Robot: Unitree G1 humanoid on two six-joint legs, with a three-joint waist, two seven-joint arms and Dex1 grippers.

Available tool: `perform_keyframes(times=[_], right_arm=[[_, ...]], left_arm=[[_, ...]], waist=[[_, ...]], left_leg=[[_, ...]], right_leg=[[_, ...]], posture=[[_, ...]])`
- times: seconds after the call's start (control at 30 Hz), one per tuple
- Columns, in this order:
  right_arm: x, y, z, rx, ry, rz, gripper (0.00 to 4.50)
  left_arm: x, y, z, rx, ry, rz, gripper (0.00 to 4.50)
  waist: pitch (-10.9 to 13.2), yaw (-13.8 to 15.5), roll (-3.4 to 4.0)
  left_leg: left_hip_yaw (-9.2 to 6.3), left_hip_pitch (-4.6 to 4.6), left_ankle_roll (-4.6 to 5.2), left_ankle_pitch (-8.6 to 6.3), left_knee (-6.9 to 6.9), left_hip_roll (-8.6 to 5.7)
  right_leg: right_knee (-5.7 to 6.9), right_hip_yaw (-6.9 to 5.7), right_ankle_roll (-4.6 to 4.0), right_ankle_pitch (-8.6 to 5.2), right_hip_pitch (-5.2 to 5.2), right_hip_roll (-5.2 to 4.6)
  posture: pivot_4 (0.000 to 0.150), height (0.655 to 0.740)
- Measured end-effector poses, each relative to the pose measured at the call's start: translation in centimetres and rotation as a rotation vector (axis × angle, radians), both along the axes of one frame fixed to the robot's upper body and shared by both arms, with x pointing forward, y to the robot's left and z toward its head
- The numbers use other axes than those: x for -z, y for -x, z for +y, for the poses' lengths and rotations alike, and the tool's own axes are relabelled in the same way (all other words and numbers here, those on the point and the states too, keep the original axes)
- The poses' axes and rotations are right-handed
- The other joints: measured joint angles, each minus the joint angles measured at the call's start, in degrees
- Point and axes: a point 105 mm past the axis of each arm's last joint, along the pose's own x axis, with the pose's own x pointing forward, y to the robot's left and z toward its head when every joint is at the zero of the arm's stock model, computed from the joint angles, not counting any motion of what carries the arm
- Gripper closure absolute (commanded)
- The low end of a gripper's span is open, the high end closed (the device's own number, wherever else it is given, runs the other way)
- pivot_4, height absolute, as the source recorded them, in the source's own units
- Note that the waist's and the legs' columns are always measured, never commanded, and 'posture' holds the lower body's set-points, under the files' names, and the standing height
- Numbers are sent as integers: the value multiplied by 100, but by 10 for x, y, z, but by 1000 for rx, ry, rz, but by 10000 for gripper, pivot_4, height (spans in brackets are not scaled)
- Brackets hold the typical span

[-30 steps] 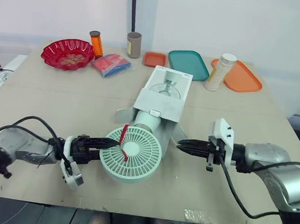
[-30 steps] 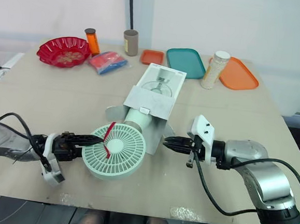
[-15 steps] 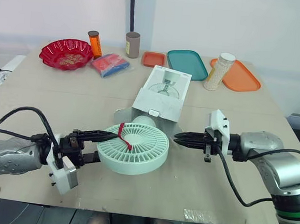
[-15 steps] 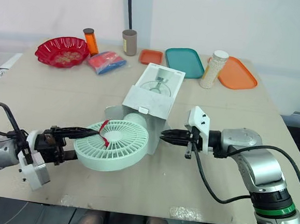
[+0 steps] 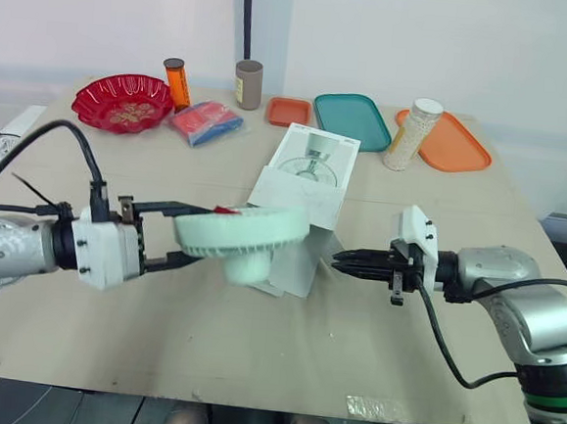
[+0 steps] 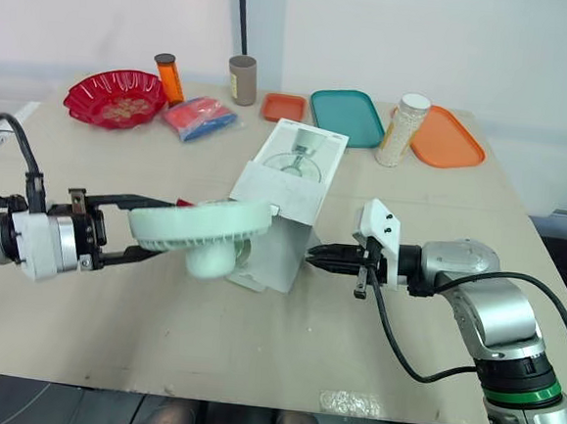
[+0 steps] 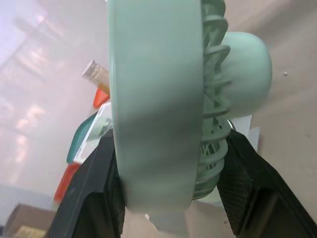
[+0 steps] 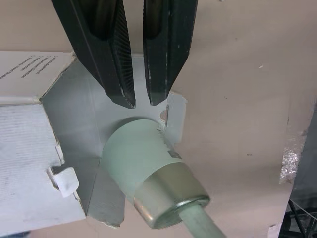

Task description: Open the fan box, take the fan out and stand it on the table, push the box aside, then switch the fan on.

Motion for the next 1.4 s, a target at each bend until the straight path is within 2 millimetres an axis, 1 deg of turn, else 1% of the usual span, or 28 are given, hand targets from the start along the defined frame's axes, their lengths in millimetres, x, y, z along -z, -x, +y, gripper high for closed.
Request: perform_keyframes(times=[0.03, 0.17, 0.37, 0.5, 0.57, 0.7, 0.83, 1.07, 1.13, 1.17, 1.33, 1.4], right_arm=[[-5, -1, 3, -7, -8, -11, 41070], [-11, -2, 9, -17, -30, -20, 41070], [-13, -2, 15, -17, -58, -6, 41070], [-16, -1, 20, -31, -69, -18, 41070], [-18, -1, 24, -41, -73, -23, 41070], [-19, -4, 28, -37, -81, -24, 41070], [-22, -8, 31, -24, -87, -45, 41070], [-29, -11, 38, -16, -108, -67, 41070], [-31, -13, 41, -8, -120, -71, 41070], [-32, -14, 45, -2, -133, -72, 41070], [-33, -18, 52, 16, -146, -67, 41070], [-31, -24, 58, 37, -134, -63, 41070]], left_arm=[[-2, -5, 3, -30, 31, 36, 24750], [-9, -14, 7, -90, 118, 123, 24750], [-21, -21, 13, -128, 159, 210, 24750], [-34, -25, 17, -151, 176, 279, 24750], [-39, -26, 22, -168, 162, 314, 24750], [-38, -25, 30, -195, 142, 373, 24750], [-32, -22, 34, -201, 105, 414, 24750], [-37, -26, 48, -271, 93, 381, 24750], [-36, -30, 57, -317, 73, 365, 24750], [-35, -32, 65, -357, 78, 365, 24750], [-40, -33, 75, -408, 114, 363, 24750], [-39, -34, 76, -423, 141, 366, 24750]], waist=[[0, -10, 0], [0, -14, 0], [1, -14, 0], [0, -14, -1], [1, -15, 0], [1, -26, 1], [2, -24, 1], [3, -26, 0], [3, -28, 0], [3, -29, 0], [4, -26, -2], [4, -26, -1]], left_leg=[[-1, 0, 0, 0, 1, 1], [-1, -4, 6, -4, 1, 2], [-3, -5, 7, -4, 1, 2], [-5, -5, 7, -4, 3, 2], [-5, -5, 7, -4, 2, 2], [-5, -5, 7, -4, 1, 5], [-6, -5, 7, -4, 0, 5], [-6, -5, 7, -4, -1, 6], [-5, -6, 7, -4, -2, 8], [-5, -6, 7, -4, -3, 9], [-6, -10, 7, -4, -3, 9], [-6, -9, 7, -4, -2, 9]], right_leg=[[1, 1, 0, 0, 0, 1], [-3, 1, 1, -1, -2, 3], [-3, 1, 0, -2, -2, 4], [-2, 0, 1, -2, -2, 5], [-2, 0, 0, -2, -3, 6], [-2, 0, -2, -3, -6, 9], [-3, 0, -2, -3, -6, 9], [-2, 2, -2, -3, -8, 11], [-2, 2, -3, -3, -9, 13], [-3, 3, -3, -3, -11, 13], [-4, 1, -3, -3, -12, 12], [-1, 1, -4, -3, -12, 12]], posture=[[1500, 7400], [1500, 7400], [1500, 7400], [1500, 7400], [1500, 7400], [1500, 7400], [1500, 7400], [1500, 7400], [1500, 7400], [1500, 7400], [1500, 7400], [1500, 7400]])
